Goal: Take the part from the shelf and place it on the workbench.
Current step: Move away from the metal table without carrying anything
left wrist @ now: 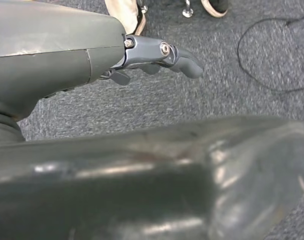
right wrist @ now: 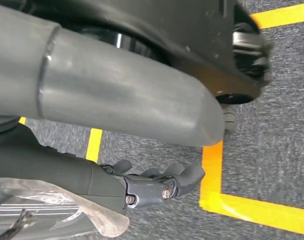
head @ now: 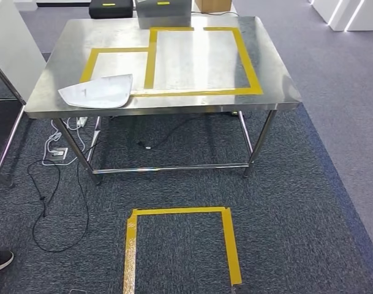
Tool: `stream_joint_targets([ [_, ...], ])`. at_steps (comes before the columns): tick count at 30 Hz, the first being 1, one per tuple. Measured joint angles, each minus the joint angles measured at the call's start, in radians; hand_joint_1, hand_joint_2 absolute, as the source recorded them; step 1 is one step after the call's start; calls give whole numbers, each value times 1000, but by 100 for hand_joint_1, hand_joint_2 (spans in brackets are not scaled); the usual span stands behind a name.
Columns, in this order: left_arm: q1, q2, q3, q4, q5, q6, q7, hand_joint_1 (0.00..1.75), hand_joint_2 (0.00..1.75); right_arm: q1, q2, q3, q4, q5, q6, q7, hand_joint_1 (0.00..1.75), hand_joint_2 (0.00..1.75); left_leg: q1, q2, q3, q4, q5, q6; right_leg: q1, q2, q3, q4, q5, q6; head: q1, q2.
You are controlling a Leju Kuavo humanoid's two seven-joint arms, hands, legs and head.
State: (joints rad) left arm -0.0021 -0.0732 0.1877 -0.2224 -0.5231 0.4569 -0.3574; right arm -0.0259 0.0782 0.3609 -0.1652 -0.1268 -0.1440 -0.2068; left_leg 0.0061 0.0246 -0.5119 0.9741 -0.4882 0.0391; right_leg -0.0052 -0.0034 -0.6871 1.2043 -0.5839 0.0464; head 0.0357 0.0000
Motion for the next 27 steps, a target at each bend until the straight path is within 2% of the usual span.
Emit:
stream_joint_targets([
  [1, 0, -1, 0, 2, -4, 0, 0, 0, 0, 1, 0, -1, 0, -6, 1, -2, 0, 0, 0, 6, -10, 2, 6, -1, -1, 0, -10, 45, -20, 3, 0, 0],
  [2, 0, -3, 0, 3, -10, 1, 0, 0, 0, 2, 0, -2, 0, -12, 1, -4, 0, 0, 0, 14, -19, 4, 12, -2, -2, -1, -3, 57, -22, 5, 1, 0],
  [3, 0, -5, 0, 5, -16, 1, 0, 0, 0, 4, 0, -3, 0, -18, 0, -6, 0, 0, 1, 22, -28, 7, 16, -4, -4, -3, 24, 29, -7, 6, 1, 0],
  [4, 0, -8, 0, 6, -22, 2, 0, 0, 0, 5, 0, -5, 0, -22, -1, -8, 0, 0, 1, 30, -34, 11, 19, -6, -5, -12, 69, -32, 19, 7, 1, 0],
  [5, 0, -10, 0, 6, -25, 2, 0, 0, 0, 4, 0, -7, 0, -25, -2, -9, 0, 0, 1, 38, -40, 16, 20, -10, -6, -31, 116, -105, 38, 7, 1, 0],
  [6, 0, -11, 0, 6, -28, 2, 1, 0, 0, 3, 0, -9, 0, -27, -2, -11, 0, 0, -1, 45, -43, 22, 20, -14, -4, -47, 153, -165, 52, 3, 1, 0],
  [7, -1, -12, 0, 7, -29, 3, 1, 0, 0, 2, 0, -11, 0, -28, -2, -12, 0, 0, -3, 53, -45, 27, 21, -19, -2, -58, 173, -204, 58, -3, 0, 0],
  [8, -1, -12, 0, 7, -31, 3, 1, 0, 0, 1, 1, -12, 0, -29, -1, -12, 0, 0, -5, 61, -46, 29, 22, -25, 1, -62, 178, -219, 57, -10, 0, 0],
  [10, -4, -14, -1, 8, -36, 5, 1, 0, 0, 5, 1, -13, 0, -32, 3, -10, 0, 0, -3, 74, -46, 31, 24, -35, 3, -44, 171, -219, 64, -27, -1, 0],
  [11, -6, -14, -1, 8, -39, 6, 1, 0, 0, 7, 2, -14, 0, -32, 7, -7, 0, 0, -1, 67, -48, 38, 16, -41, 2, -37, 170, -219, 69, -34, -2, 0],
  [12, -7, -14, -1, 8, -43, 6, 2, 0, 0, 8, 2, -14, 0, -31, 10, -3, 0, 0, 2, 51, -56, 60, -5, -46, 0, -29, 170, -220, 74, -42, -3, 0],
  [13, -8, -15, -1, 9, -46, 7, 5, 0, 0, 8, 3, -15, 0, -29, 13, 1, 0, 0, 3, 29, -72, 104, -38, -51, -1, -21, 168, -221, 80, -49, -5, 0],
  [14, -8, -15, -2, 10, -49, 6, 9, 0, 0, 8, 4, -15, 0, -27, 15, 4, 0, 0, 4, 7, -94, 166, -79, -54, 0, -11, 166, -220, 84, -53, -7, 0],
  [15, -7, -15, -2, 11, -51, 6, 14, 0, 0, 8, 4, -16, 0, -25, 17, 6, 0, 0, 5, -5, -118, 236, -115, -55, 1, 0, 161, -219, 89, -57, -7, 0],
  [16, -7, -16, -2, 12, -52, 6, 18, 0, 0, 9, 5, -16, 0, -24, 17, 7, 0, 0, 5, -10, -136, 291, -136, -55, 3, 12, 158, -218, 92, -58, -7, 0],
  [17, -7, -16, -2, 13, -53, 6, 19, 0, 0, 9, 5, -16, 0, -23, 17, 6, 0, 0, 4, -12, -142, 315, -138, -53, 5, 25, 155, -218, 94, -59, -7, 0],
  [18, -8, -16, -3, 13, -54, 6, 19, 0, 0, 10, 5, -16, 0, -23, 16, 3, 0, 0, 4, -15, -130, 298, -119, -49, 7, 38, 153, -216, 96, -59, -7, 0],
  [19, -8, -16, -3, 13, -54, 7, 18, 0, 0, 9, 5, -16, 0, -23, 14, 1, 0, 0, 3, -23, -103, 246, -85, -42, 9, 51, 152, -215, 98, -58, -7, 0],
  [21, -9, -15, -3, 13, -54, 7, 16, 0, 0, 7, 5, -16, 0, -23, 13, -4, 0, 0, 3, -69, -40, 110, -24, -25, 11, 78, 148, -212, 100, -54, -6, 0],
  [22, -10, -14, -3, 13, -54, 7, 16, 0, 0, 5, 6, -16, -1, -23, 12, -5, 0, 0, 3, -91, -19, 62, -11, -20, 11, 90, 143, -209, 102, -50, -7, 0],
  [23, -10, -14, -3, 13, -54, 6, 16, 0, 0, 4, 6, -16, -1, -23, 12, -6, 0, 0, 2, -104, -11, 39, -8, -17, 9, 101, 137, -207, 106, -45, -7, 0],
  [25, -13, -16, -3, 14, -53, 3, 15, 0, 0, 6, 6, -16, 0, -20, 13, -9, 0, 0, 2, -91, -9, 26, -8, -16, 6, 122, 123, -208, 113, -31, -8, 0],
  [26, -15, -16, -3, 14, -51, 1, 15, 0, 0, 7, 5, -16, 0, -17, 14, -10, 0, 0, 4, -79, -9, 19, -3, -14, 6, 116, 116, -205, 111, -25, -7, 0],
  [27, -18, -17, -3, 14, -48, 0, 15, 0, 0, 8, 5, -15, 1, -12, 16, -9, 0, 0, 7, -66, -9, 12, 3, -10, 6, 98, 103, -189, 97, -19, -3, 0],
])
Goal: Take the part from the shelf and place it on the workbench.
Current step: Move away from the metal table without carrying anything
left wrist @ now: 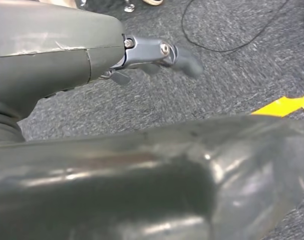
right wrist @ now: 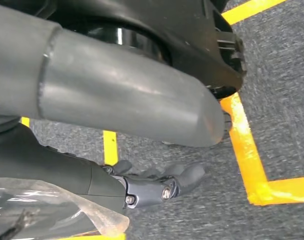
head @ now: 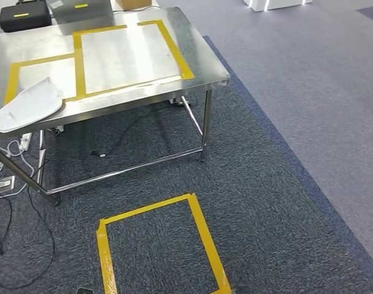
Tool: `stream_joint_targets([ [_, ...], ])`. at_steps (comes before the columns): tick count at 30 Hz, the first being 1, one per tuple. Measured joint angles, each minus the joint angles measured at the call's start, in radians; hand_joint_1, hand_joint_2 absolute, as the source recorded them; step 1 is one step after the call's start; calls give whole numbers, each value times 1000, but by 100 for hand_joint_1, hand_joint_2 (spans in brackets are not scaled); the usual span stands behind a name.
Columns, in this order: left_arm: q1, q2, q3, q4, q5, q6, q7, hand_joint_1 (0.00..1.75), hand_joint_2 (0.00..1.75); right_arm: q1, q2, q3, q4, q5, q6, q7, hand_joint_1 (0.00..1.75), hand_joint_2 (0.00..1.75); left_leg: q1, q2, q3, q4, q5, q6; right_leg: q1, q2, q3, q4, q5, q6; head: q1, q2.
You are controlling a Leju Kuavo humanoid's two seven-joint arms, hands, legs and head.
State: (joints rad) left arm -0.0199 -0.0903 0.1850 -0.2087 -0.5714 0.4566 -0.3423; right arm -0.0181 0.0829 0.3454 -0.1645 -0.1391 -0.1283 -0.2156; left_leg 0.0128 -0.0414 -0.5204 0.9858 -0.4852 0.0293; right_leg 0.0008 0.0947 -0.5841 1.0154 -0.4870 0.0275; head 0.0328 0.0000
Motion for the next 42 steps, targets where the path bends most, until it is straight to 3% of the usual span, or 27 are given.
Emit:
stream_joint_targets([
  [1, -2, 0, 0, 0, 3, -1, 0, 0, 0, -1, -1, 0, 0, 4, 1, 1, 0, 0, 3, 15, 0, -7, 5, 3, 0, -26, -20, 36, -26, 6, 5, 0],
  [3, -2, 3, 0, 0, 8, -2, 0, 0, 0, -5, -2, 0, 0, 9, 4, 3, 0, 0, 2, 45, -4, -9, 8, 8, -5, -74, -77, 158, -97, 18, 14, 0],
  [5, -2, 4, 1, 0, 9, -2, -1, 0, 0, -5, -3, 0, 0, 11, 4, 6, 0, 0, 2, 76, -8, -7, 9, 7, -12, -88, -112, 250, -129, 30, 15, 0],
  [6, -3, 4, 1, 0, 9, -2, -2, 0, 0, -4, -3, 0, 0, 11, 3, 7, 0, 0, 2, 90, -9, -5, 9, 6, -16, -93, -104, 245, -118, 35, 15, 0],
  [8, -5, 4, 1, 0, 9, -2, -3, 0, 0, -4, -5, 0, 0, 10, -1, 12, 0, 0, 4, 114, -10, 1, 5, -1, -22, -120, -30, 130, -60, 42, 15, 0],
  [10, -6, 5, 1, 0, 8, -2, -3, 0, 0, -8, -5, 0, 0, 8, -4, 16, 0, 0, 1, 134, -11, 12, -1, -14, -21, -159, 40, 13, -24, 35, 15, 0],
  [11, -7, 5, 1, 0, 6, -3, -1, 0, 0, -10, -5, 0, 0, 4, -5, 18, 0, 0, -1, 142, -10, 16, -3, -20, -19, -169, 51, -12, -20, 26, 14, 0],
  [13, -9, 5, 1, 0, -4, -3, 4, 0, 0, -9, -5, 0, 0, -6, -4, 20, 0, 0, -1, 159, -8, 17, -3, -32, -15, -154, 43, -15, -19, 6, 11, 0],
  [14, -10, 4, 1, 0, -11, -3, 7, 0, 0, -7, -5, 0, 0, -12, -3, 21, 0, 0, 2, 157, -7, 19, -7, -39, -15, -145, 40, -15, -17, -2, 10, 0],
  [15, -11, 4, 0, 0, -17, -3, 10, 0, 0, -6, -5, -1, 0, -17, 0, 24, 0, 0, 4, 140, -11, 32, -21, -45, -16, -135, 41, -16, -13, -11, 9, 0],
  [16, -11, 4, 0, 0, -22, -2, 12, 0, 0, -6, -5, -2, 0, -21, 3, 29, 0, 0, 6, 115, -22, 64, -48, -49, -18, -125, 42, -18, -9, -18, 7, 0],
  [18, -9, 3, 0, 0, -25, -2, 13, 0, 0, -6, -5, -4, 0, -26, 9, 38, 0, 0, 8, 64, -68, 185, -121, -52, -17, -101, 39, -18, -1, -29, 4, 0],
  [20, -5, 2, 0, 0, -26, -3, 12, 0, 0, -5, -5, -4, 0, -28, 10, 42, 0, 0, 7, 52, -109, 290, -159, -50, -13, -72, 35, -17, 2, -34, 3, 0],
  [21, -4, 1, 0, 0, -26, -4, 12, 0, 0, -4, -5, -4, 0, -30, 8, 43, 0, 0, 7, 51, -111, 297, -149, -48, -11, -57, 34, -16, 3, -34, 3, 0],
  [23, -4, 2, 0, 0, -30, -5, 13, 0, 0, -2, -5, -5, 0, -35, 3, 41, 0, 0, 7, 33, -69, 201, -80, -38, -9, -26, 34, -12, 4, -33, 3, 0],
  [25, -1, 5, 0, 1, -33, -5, 15, 0, 0, -3, -4, -10, 0, -46, 0, 35, 0, 0, 9, -25, -19, 79, -27, -26, -9, 2, 27, -7, 5, -28, 4, 0],
  [27, 2, 8, 0, 3, -35, -6, 18, 0, 0, -6, -3, -18, 0, -54, 1, 28, 0, 0, 9, -60, -6, 34, -22, -23, -14, 27, 12, -4, 12, -15, 4, 0],
  [29, 2, 7, 0, 3, -34, -6, 19, 0, 0, -3, -2, -24, 0, -62, 3, 20, 0, 0, 8, -38, -5, 23, -17, -19, -19, 43, -1, -6, 19, 1, 2, 0],
  [31, 3, 7, 0, 3, -30, -8, 16, 0, 0, 0, -2, -31, 0, -71, 6, 8, 0, 0, 11, -9, -2, 7, -7, -10, -16, 2, -22, 22, -1, 11, 8, 0],
  [33, 7, 8, 1, 3, -21, -12, 10, 0, 0, -3, -3, -38, 0, -73, 8, 2, 0, 0, 11, 25, -1, 0, -2, -6, -13, -63, -74, 128, -61, 18, 15, 0],
  [35, 11, 7, 3, 3, -10, -16, 4, 0, 0, -4, -3, -43, 0, -73, 10, 6, 0, 0, 8, 61, -3, 0, -2, -5, -15, -86, -129, 251, -111, 24, 17, 0],
  [36, 11, 7, 4, 3, -7, -18, 2, 0, 0, -2, -3, -44, 0, -73, 12, 8, 0, 0, 8, 77, -3, 1, -2, -5, -16, -91, -136, 274, -112, 27, 17, 0],
  [37, 8, 6, 5, 3, -5, -21, 1, 0, 0, 0, -3, -45, 0, -73, 14, 10, 0, 0, 8, 91, -3, 1, -2, -6, -17, -95, -122, 255, -95, 29, 17, 0],
  [39, 1, 5, 6, 3, -4, -26, 0, 0, 0, 1, -3, -46, 0, -73, 19, 14, 0, 0, 8, 114, -1, 4, -4, -10, -20, -127, -43, 126, -37, 30, 18, 0],
  [41, -4, 5, 7, 3, -7, -29, -1, 0, 0, -4, -3, -48, 0, -75, 24, 16, 0, 0, 2, 134, -1, 10, -10, -23, -16, -164, 23, 13, -8, 20, 19, 0],
  [42, -6, 5, 7, 3, -9, -31, -1, 0, 0, -5, -3, -49, -1, -76, 26, 16, 0, 0, -1, 143, 0, 12, -11, -29, -14, -171, 33, -6, -7, 13, 18, 0],
])
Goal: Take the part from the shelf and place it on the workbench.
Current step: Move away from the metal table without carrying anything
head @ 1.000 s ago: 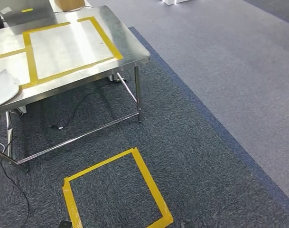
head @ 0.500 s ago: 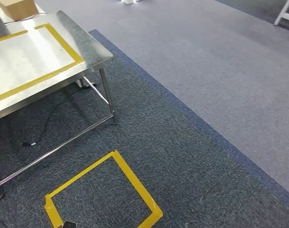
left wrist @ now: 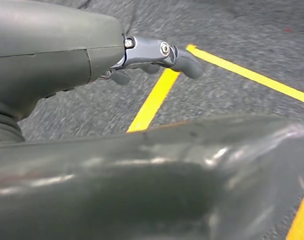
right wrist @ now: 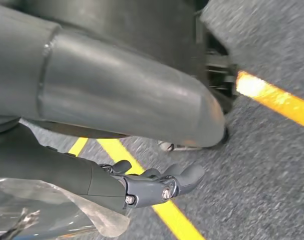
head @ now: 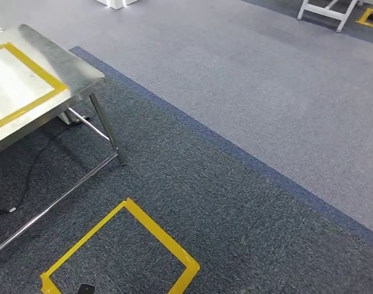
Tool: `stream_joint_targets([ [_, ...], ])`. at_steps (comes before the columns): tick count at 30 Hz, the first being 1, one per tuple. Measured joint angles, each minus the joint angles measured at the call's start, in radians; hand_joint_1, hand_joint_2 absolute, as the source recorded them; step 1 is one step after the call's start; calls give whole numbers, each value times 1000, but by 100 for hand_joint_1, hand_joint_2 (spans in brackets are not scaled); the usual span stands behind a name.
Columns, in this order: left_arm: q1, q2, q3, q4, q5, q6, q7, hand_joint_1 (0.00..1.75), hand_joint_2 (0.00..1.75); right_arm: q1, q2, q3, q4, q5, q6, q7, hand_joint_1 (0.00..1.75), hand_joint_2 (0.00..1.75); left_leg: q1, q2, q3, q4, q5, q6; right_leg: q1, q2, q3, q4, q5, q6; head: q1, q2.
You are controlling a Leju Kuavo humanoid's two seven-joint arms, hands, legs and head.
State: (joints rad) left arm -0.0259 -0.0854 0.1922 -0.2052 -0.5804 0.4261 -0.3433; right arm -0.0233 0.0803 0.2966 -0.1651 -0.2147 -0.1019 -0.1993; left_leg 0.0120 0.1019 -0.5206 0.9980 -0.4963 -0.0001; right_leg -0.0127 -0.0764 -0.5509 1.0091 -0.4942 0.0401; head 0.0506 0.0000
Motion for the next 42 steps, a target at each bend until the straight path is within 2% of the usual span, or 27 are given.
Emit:
stream_joint_targets([
  [2, -5, 0, 0, 0, -4, -3, 1, 0, 0, 1, 0, -3, 0, -2, 5, 1, 0, 0, 0, 17, 2, 1, -1, -11, 3, 19, -5, -2, 2, -18, -3, 0],
  [4, -11, 1, 0, 0, -6, -5, 3, 0, 0, 3, 0, -5, 0, -3, 8, 1, 0, 0, 5, -11, -4, 24, -24, -20, 3, 38, -9, -4, 8, -32, -5, 0],
  [6, -11, 1, 0, 0, -6, -9, 6, 0, 0, 2, -1, -6, 0, -4, 9, 1, 0, 0, 8, -67, -42, 120, -87, -24, 3, 59, -11, -5, 13, -44, -9, 0],
  [7, -8, 1, 0, 0, -7, -11, 7, 0, 0, 1, -1, -6, 0, -3, 10, 1, 0, 0, 7, -83, -71, 190, -122, -22, 5, 73, -13, -5, 15, -48, -10, 0],
  [9, -3, 1, 0, 0, -9, -13, 13, 0, 0, 0, -1, -6, 0, 1, 5, 4, 0, 0, 6, -91, -112, 284, -149, -16, 10, 104, -16, -5, 18, -53, -11, 0],
  [10, -1, 1, 0, 0, -11, -14, 16, 0, 0, 1, -1, -6, 0, 4, 1, 7, 0, 0, 4, -93, -112, 281, -132, -12, 13, 119, -16, -4, 19, -54, -11, 0],
  [11, -1, 2, 0, 0, -13, -15, 19, 0, 0, 1, -1, -6, 0, 7, -3, 10, 0, 0, 3, -98, -95, 240, -100, -5, 15, 134, -15, -4, 19, -54, -11, 0],
  [13, -1, 3, 0, 0, -17, -16, 21, 0, 0, 1, 0, -6, 0, 9, -8, 15, 0, 0, 0, -140, -43, 114, -29, 11, 18, 160, -15, -1, 21, -51, -11, 0],
  [14, 0, 4, 0, 0, -18, -16, 21, 0, 0, -1, 0, -6, 0, 9, -8, 16, 0, 0, 0, -162, -22, 61, -11, 16, 18, 173, -19, 1, 22, -48, -12, 0],
  [15, 0, 4, 0, 0, -20, -16, 21, 0, 0, -2, 0, -6, 0, 9, -7, 16, 0, 0, -1, -177, -11, 31, -5, 19, 17, 184, -24, 2, 25, -43, -11, 0],
  [17, -1, 4, 0, 0, -20, -16, 21, 0, 0, 0, 0, -6, 0, 9, -3, 17, 0, 0, -3, -171, -6, 13, -8, 19, 12, 207, -36, 2, 32, -30, -12, 0],
  [18, -2, 3, 0, 0, -20, -15, 20, 0, 0, 2, 0, -6, 0, 9, -1, 16, 0, 0, -3, -159, -5, 8, -4, 21, 11, 204, -42, 4, 32, -24, -12, 0],
  [20, -3, 2, 0, 0, -21, -14, 19, 0, 0, 3, 0, -6, 0, 9, 0, 17, 0, 0, 1, -134, 0, -6, 5, 28, 13, 159, -67, 43, 5, -14, -7, 0],
  [22, 0, 2, 0, 0, -22, -14, 19, 0, 0, 0, -1, -6, 0, 9, 2, 17, 0, 0, 1, -104, 1, -11, 8, 32, 11, 103, -124, 160, -58, -4, 0, 0],
  [23, 2, 1, 0, 0, -22, -14, 20, 0, 0, -1, -1, -6, 0, 9, 3, 17, 0, 0, 1, -87, 0, -11, 7, 32, 8, 91, -155, 225, -85, 1, 1, 0],
  [24, 3, 1, 0, 0, -22, -14, 20, 0, 0, 0, -1, -6, 0, 9, 3, 17, 0, 0, 0, -71, 0, -11, 7, 32, 4, 85, -173, 267, -97, 6, 2, 0],
  [25, 3, 1, 0, 0, -22, -13, 20, 0, 0, 1, -1, -6, 0, 9, 4, 17, 0, 0, 1, -57, 0, -10, 6, 31, 1, 80, -172, 270, -89, 10, 2, 0],
  [26, 2, 0, 0, 0, -22, -13, 20, 0, 0, 2, -1, -6, 0, 8, 4, 16, 0, 0, 1, -43, 1, -10, 5, 30, -3, 74, -150, 235, -65, 13, 2, 0],
  [28, 0, 0, 0, 0, -24, -14, 20, 0, 0, 2, -1, -6, 0, 7, 7, 9, 0, 0, 1, -20, 4, -7, -1, 22, -5, 36, -71, 99, -12, 16, 3, 0],
  [30, 0, 0, 0, 0, -26, -13, 20, 0, 0, -1, -1, -6, 0, 6, 12, 2, 0, 0, -4, -2, 7, -2, -7, 9, -1, 8, -20, 12, 9, 4, 1, 0],
  [31, 0, 0, 0, 0, -27, -13, 20, 0, 0, -1, -1, -6, -1, 5, 14, 0, 0, 0, -6, 7, 7, -1, -8, 3, 3, 7, -16, 2, 7, -5, 0, 0],
  [33, -4, 0, 0, 0, -27, -13, 21, 0, 0, 1, -1, -6, 0, 5, 15, -2, 0, 0, -2, 16, 10, 1, -10, -8, 4, 29, -20, 3, 12, -22, -4, 0],
  [35, -6, 0, 0, 0, -27, -13, 21, 0, 0, 2, -2, -6, 0, 4, 15, -2, 0, 0, 4, -26, -3, 39, -43, -18, 3, 49, -22, 1, 17, -36, -6, 0],
  [37, -2, 0, 1, 0, -28, -13, 22, 0, 0, 0, -2, -7, 0, 4, 15, -2, 0, 0, 6, -79, -51, 155, -110, -19, 4, 72, -24, -1, 20, -47, -10, 0],
  [39, 4, 0, 1, 0, -27, -13, 22, 0, 0, -1, -2, -7, 0, 3, 16, -2, 0, 0, 5, -90, -106, 278, -155, -15, 9, 102, -25, 0, 22, -52, -10, 0],
  [40, 5, 0, 1, 0, -27, -13, 22, 0, 0, 0, -2, -7, 0, 3, 16, -1, 0, 0, 4, -91, -116, 296, -150, -12, 12, 118, -25, 0, 23, -53, -10, 0],
  [42, 4, 0, 1, 0, -27, -13, 23, 0, 0, 1, -2, -7, 0, 3, 16, -1, 0, 0, 1, -104, -85, 216, -84, 0, 15, 148, -23, 1, 24, -54, -10, 0],
])
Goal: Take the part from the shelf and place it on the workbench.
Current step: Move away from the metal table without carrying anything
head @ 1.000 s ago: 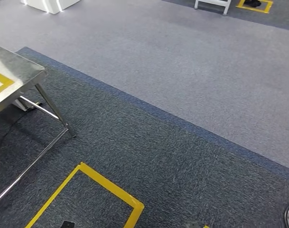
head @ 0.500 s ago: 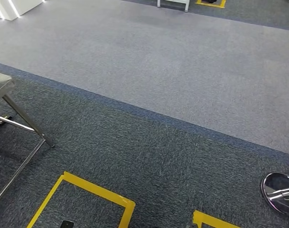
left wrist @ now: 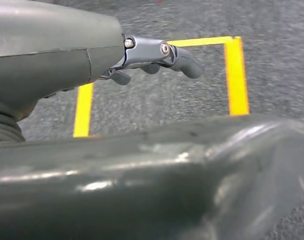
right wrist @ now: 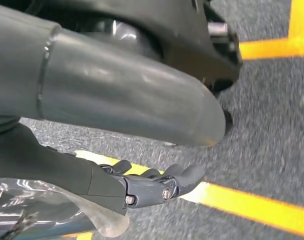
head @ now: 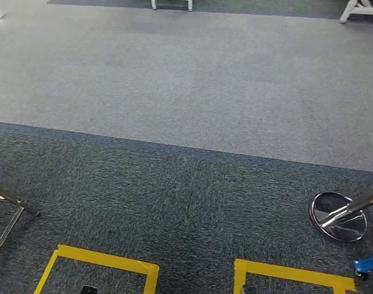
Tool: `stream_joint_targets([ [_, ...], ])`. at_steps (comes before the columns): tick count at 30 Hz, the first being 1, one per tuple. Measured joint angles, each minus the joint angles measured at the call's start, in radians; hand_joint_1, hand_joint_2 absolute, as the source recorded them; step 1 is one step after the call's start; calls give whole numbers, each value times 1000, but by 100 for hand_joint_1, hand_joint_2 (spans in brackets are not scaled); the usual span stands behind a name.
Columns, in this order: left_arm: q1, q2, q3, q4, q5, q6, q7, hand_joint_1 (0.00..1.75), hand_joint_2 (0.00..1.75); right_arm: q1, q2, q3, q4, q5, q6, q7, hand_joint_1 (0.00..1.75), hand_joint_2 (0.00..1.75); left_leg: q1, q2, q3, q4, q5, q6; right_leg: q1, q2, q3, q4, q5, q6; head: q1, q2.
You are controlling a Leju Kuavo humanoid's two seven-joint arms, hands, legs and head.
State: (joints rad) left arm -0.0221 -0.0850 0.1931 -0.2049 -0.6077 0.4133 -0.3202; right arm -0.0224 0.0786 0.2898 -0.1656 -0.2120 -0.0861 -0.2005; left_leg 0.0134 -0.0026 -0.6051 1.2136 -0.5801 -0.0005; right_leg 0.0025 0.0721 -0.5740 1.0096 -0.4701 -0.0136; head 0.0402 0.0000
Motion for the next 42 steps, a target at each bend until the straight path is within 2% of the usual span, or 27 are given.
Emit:
stream_joint_targets([
  [2, 0, 2, 0, 0, 0, 0, 0, 0, 0, -1, 1, 0, 0, 0, 0, 0, 0, 0, -2, -49, 56, -133, 63, 14, 1, 28, -1, 2, 2, 3, 1, 0],
  [4, 0, 3, 0, 0, 0, -1, 1, 0, 0, -2, 1, 0, 0, 0, 0, 0, 0, 0, -4, -81, 80, -194, 75, 18, -3, 51, -10, 4, 7, 13, 1, 0],
  [6, -2, 2, 0, 0, 0, -2, 2, 0, 0, 1, 1, -1, 0, -1, 1, 1, 0, 0, -4, -66, 82, -207, 77, 19, -7, 69, -21, 4, 13, 26, 1, 0],
  [7, -3, 1, 1, 0, 0, -2, 2, 0, 0, 3, 1, -1, 0, -2, 1, 1, 0, 0, -3, -54, 85, -214, 82, 23, -7, 59, -28, 9, 9, 31, 1, 0],
  [8, -3, 1, 1, 0, 0, -2, 2, 0, 0, 3, 1, -1, 0, -2, 1, 2, 0, 0, -2, -40, 87, -222, 87, 27, -6, 34, -41, 30, -5, 36, 4, 0],
  [10, -2, 1, 1, 0, 0, -3, 3, 0, 0, 1, 1, -2, 0, -3, 0, 2, 0, 0, -2, -9, 90, -231, 92, 33, -4, -33, -91, 127, -63, 44, 10, 0],
  [11, 0, 1, 2, 0, 0, -3, 4, 0, 0, -1, 1, -2, 0, -3, 0, 2, 0, 0, -3, 7, 89, -231, 92, 35, -6, -53, -123, 194, -96, 49, 12, 0],
  [12, 2, 1, 2, 0, 0, -4, 6, 0, 0, -1, 1, -2, 0, -3, -1, 2, 0, 0, -4, 24, 88, -231, 92, 34, -9, -61, -148, 248, -117, 54, 13, 0],
  [13, 3, 1, 2, 0, 0, -4, 8, 0, 0, 0, 1, -2, 0, -3, -2, 3, 0, 0, -4, 40, 88, -231, 91, 34, -11, -66, -159, 275, -121, 57, 13, 0],
  [14, 2, 0, 2, 0, 0, -5, 9, 0, 0, 1, 1, -3, 0, -3, -4, 4, 0, 0, -4, 55, 89, -230, 90, 32, -14, -70, -149, 263, -107, 61, 13, 0],
  [16, 0, -1, 2, 0, 1, -8, 11, 0, 0, 2, 1, -3, 0, -3, -7, 6, 0, 0, -3, 80, 92, -228, 85, 25, -18, -98, -77, 141, -49, 64, 13, 0],
  [18, 0, -1, 4, 0, 4, -9, 10, 0, 0, -2, 1, -3, 0, 0, -8, 9, 0, 0, -7, 101, 93, -222, 77, 13, -15, -132, -8, 28, -17, 55, 12, 0],
  [19, -1, -1, 6, 0, 6, -9, 9, 0, 0, -4, 1, -3, 0, 2, -8, 10, 0, 0, -9, 109, 95, -220, 74, 7, -12, -140, 5, 6, -16, 47, 11, 0],
  [22, -3, 0, 12, 0, 13, -10, 1, 0, 0, -3, 1, -3, 0, 7, -9, 14, 0, 0, -7, 125, 101, -216, 67, -8, -7, -113, 2, 2, -15, 22, 8, 0],
  [24, -3, 1, 16, 0, 16, -10, -3, 0, 0, -4, 1, -3, 0, 11, -10, 16, 0, 0, -1, 84, 84, -167, 29, -15, -9, -92, 3, -1, -11, 10, 3, 0],
  [26, 2, 2, 21, 0, 20, -12, -5, 0, 0, -7, 1, -3, 0, 15, -9, 17, 0, 0, 0, 30, 29, -40, -40, -16, -8, -67, 2, -1, -9, 1, -3, 0],
  [27, 6, 3, 23, 0, 22, -12, -5, 0, 0, -8, 1, -3, 0, 18, -9, 17, 0, 0, -1, 19, -3, 28, -66, -15, -6, -52, 2, -1, -9, -1, -5, 0],
  [28, 10, 3, 25, 0, 24, -12, -5, 0, 0, -9, 1, -3, 0, 21, -9, 17, 0, 0, -1, 15, -26, 73, -75, -12, -3, -36, 3, -1, -8, -3, -5, 0],
  [29, 12, 3, 28, 0, 25, -11, -5, 0, 0, -9, 1, -3, 0, 23, -8, 17, 0, 0, -3, 12, -32, 79, -62, -7, 0, -19, 5, -1, -8, -4, -6, 0],
  [30, 13, 3, 30, 0, 26, -11, -4, 0, 0, -9, 2, -3, 0, 24, -8, 17, 0, 0, -5, 7, -22, 46, -30, -1, 2, -4, 7, -1, -8, -4, -6, 0],
  [31, 13, 4, 31, 0, 27, -10, -4, 0, 0, -9, 2, -3, 0, 24, -8, 17, 0, 0, -7, -7, 3, -17, 14, 6, 3, 11, 10, -1, -8, -4, -6, 0],
  [33, 14, 6, 35, 1, 27, -10, -4, 0, 0, -10, 4, -3, 0, 24, -8, 17, 0, 0, -8, -66, 53, -144, 74, 17, 2, 39, 9, 1, -8, -1, -5, 0],
  [35, 15, 8, 37, 1, 27, -10, -4, 0, 0, -11, 7, -2, 0, 25, -8, 17, 0, 0, -9, -101, 70, -196, 82, 20, -3, 64, -3, 3, -3, 9, -7, 0],
  [37, 13, 8, 40, 1, 28, -9, -5, 0, 0, -8, 8, -2, 0, 25, -7, 17, 0, 0, -9, -79, 74, -212, 85, 22, -7, 80, -14, 2, 1, 22, -10, 0],
  [39, 13, 7, 42, 1, 27, -9, -5, 0, 0, -8, 7, -2, 0, 25, -8, 17, 0, 0, -7, -49, 82, -231, 94, 28, -3, 33, -38, 37, -23, 31, -6, 0],
  [41, 16, 7, 43, 1, 27, -9, -5, 0, 0, -11, 7, -2, 0, 26, -9, 17, 0, 0, -9, -13, 86, -239, 97, 33, -1, -38, -94, 146, -81, 38, 0, 0],
  [42, 17, 7, 43, 1, 27, -9, -5, 0, 0, -12, 7, -2, 0, 26, -9, 17, 0, 0, -10, 5, 86, -239, 96, 34, -3, -54, -126, 210, -109, 42, 1, 0],
])
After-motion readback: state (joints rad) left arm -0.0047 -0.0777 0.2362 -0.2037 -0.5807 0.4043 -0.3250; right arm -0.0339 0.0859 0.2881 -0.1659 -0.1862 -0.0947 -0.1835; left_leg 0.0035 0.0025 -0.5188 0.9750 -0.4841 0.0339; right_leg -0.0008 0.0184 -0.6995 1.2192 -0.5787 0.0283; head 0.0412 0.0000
